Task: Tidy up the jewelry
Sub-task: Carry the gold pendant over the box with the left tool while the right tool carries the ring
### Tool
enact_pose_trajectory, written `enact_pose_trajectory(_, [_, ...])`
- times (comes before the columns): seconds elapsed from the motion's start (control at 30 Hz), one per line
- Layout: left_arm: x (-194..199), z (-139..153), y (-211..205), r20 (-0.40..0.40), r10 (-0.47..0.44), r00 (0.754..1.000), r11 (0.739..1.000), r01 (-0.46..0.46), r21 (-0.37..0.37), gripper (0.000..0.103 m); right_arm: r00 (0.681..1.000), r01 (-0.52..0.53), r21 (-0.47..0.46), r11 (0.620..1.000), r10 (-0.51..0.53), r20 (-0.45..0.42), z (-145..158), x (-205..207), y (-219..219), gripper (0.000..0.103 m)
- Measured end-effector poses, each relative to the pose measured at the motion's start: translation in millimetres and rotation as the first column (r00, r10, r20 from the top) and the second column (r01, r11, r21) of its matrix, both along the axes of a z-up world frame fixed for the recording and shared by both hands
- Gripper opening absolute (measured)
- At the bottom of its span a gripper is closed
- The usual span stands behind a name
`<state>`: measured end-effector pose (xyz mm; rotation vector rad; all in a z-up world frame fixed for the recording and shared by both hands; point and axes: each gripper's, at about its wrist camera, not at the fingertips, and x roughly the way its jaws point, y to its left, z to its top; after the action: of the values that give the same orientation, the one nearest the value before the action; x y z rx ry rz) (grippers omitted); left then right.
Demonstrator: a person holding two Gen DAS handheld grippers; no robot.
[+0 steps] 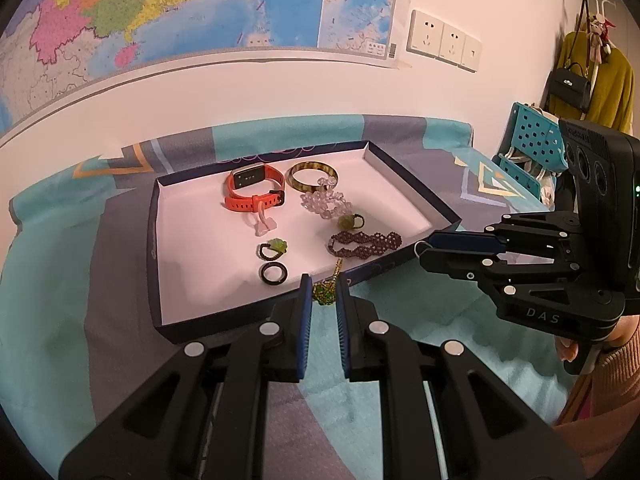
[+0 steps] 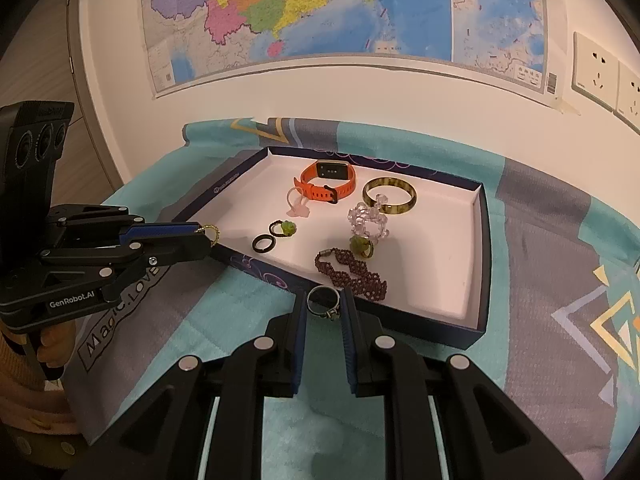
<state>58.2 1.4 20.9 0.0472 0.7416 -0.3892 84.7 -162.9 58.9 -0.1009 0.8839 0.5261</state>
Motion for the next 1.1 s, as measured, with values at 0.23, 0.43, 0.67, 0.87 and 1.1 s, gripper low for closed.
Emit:
enact_pose_trajectory(0.23, [4.9,1.2,2.1,0.007,0.009,1.0,1.0,-0.009,-0.003,0.012,1.0,0.0,-0.001,1.0,0.0,0.007,1.6,3.8,0.8,0.015])
enact_pose_trajectory(0.43, [8.0,2.3,3.5,0.01,0.016,1.0,1.0,-0.016,-0.003,0.012,1.0,0.005,0.0,1.0,-0.005,0.013,2.1,9.0,1.0,0.015])
enact_pose_trajectory(0.67, [13.3,0.4,4.1,0.002,0.02,1.0,1.0,-0.02,-0.005,0.012,1.0,0.009,-0.003,1.0,-0.009,0.016,1.9,14.5,0.9,0.015])
enact_pose_trajectory(0.87, [18.7,-1.0,5.7,-0.004,0.025,1.0,1.0,-0.025,-0.011,0.012,1.0,0.008,-0.006,1.0,-0.008,0.017,1.2,21.6,2.6,0.015])
enact_pose_trajectory(1.1, [24.3,-1.7,4.9,-0.006,0.03,1.0,1.0,-0.03,-0.008,0.012,1.0,0.005,0.005,1.0,-0.005,0.009,-0.9,30.3,5.3,0.015])
